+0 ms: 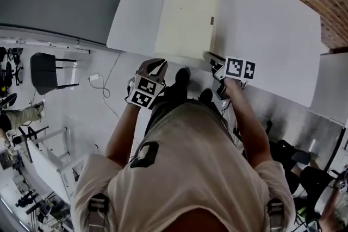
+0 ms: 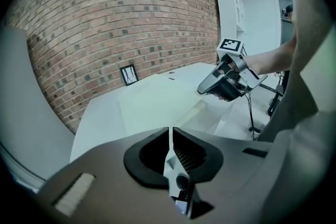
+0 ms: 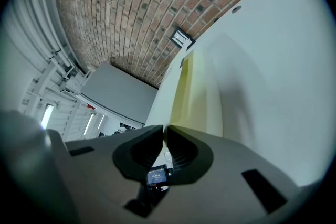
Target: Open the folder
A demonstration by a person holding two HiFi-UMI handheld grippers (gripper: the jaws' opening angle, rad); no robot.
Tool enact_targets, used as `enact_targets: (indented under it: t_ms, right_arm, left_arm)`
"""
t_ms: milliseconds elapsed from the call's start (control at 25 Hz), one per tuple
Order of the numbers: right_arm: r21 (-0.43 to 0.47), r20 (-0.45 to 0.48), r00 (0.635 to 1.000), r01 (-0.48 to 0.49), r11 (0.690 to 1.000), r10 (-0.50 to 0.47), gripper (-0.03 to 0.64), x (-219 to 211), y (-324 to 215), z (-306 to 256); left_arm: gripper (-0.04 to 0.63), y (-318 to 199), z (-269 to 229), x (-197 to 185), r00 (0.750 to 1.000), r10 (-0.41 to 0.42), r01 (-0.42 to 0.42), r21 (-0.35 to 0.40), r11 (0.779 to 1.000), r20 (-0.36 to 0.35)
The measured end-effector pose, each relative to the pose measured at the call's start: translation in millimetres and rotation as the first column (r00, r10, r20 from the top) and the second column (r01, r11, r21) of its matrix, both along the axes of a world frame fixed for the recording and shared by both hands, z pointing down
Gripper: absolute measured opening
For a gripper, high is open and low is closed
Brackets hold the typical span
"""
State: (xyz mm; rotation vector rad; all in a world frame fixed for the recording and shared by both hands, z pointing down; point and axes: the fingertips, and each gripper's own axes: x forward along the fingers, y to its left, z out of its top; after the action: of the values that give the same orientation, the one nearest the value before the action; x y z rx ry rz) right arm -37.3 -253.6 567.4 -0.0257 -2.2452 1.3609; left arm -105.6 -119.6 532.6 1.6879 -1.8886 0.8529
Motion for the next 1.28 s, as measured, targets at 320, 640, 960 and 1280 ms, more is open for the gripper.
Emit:
enact_targets:
  t_ms: [320, 640, 960, 1280]
  right_arm:
    - [0.013, -0.022, 0.999, -0.038, 0.999, 0.038, 0.021, -6, 5, -3]
    - [0.027, -0.048, 0.988, -0.143, 0.989, 0.144, 0.021, -17, 11, -11]
    - [0.088, 0.025, 0.977, -0.212, 0.973, 0.21, 0.018, -42, 23, -42]
    - [0.118, 0.093, 0.955, -0.291, 0.95, 0.281, 0.011, -58, 29, -74]
  left_arm:
    - [0.021, 13, 4, -30, 0.997, -0.034, 0.038, 0.062, 0.997, -0.073]
    - [0.021, 39, 14, -89, 0.988, -0.035, 0.049, 0.093, 0.994, -0.15]
    - [0.021, 40, 8, -129, 0.98, 0.028, 0.002, 0.149, 0.989, -0.195]
    - [0.021, 37, 1, -148, 0.972, 0.11, -0.071, 0.187, 0.98, -0.209]
